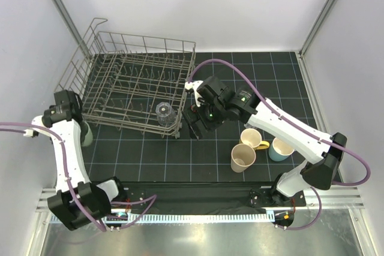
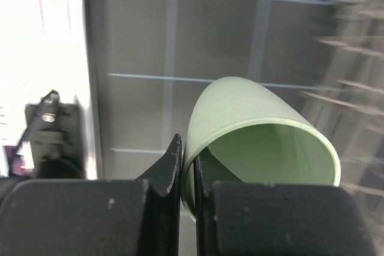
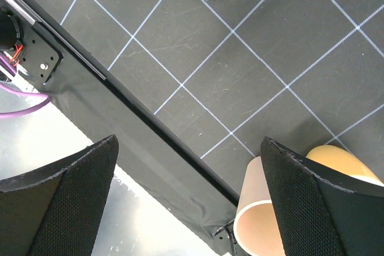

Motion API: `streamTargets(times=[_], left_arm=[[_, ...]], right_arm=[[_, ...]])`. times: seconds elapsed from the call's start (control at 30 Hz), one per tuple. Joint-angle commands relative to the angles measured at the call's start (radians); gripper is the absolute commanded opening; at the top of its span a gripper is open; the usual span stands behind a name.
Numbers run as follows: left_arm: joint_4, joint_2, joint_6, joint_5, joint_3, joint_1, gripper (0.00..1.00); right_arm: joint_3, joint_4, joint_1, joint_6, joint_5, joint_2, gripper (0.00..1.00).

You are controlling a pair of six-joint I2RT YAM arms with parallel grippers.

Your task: Load the cups into the dish rack

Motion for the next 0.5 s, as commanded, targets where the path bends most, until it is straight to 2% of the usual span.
streamTargets(times=[0.0, 0.13, 0.2, 0.43, 0.47], left_arm=[[-0.137, -0.043, -0.06, 0.061, 0.143, -0.014, 0.0], [-0.134, -0.101, -0.077, 0.145, 0.303, -0.012, 0.01], [-0.074, -0.131, -0.06, 0.278, 0.329, -0.012, 0.0], [0.392, -0.218, -0.073, 0.801, 0.332, -0.014, 0.0], [0.606, -0.238, -0.1, 0.87, 0.316, -0.012, 0.0]], right_arm=[[0.033, 0.037, -0.005, -0.027, -0.027, -0.024, 1.0], [0.028, 0.045, -0.007, -0.026, -0.046, -0.039, 1.0], [0.028, 0.048, -0.005, -0.026, -0.049, -0.043, 1.0], [0.044, 0.054, -0.007, -0.01, -0.04, -0.072, 1.0], [0.05, 0.056, -0.01, -0.004, -0.035, -0.081, 1.0]])
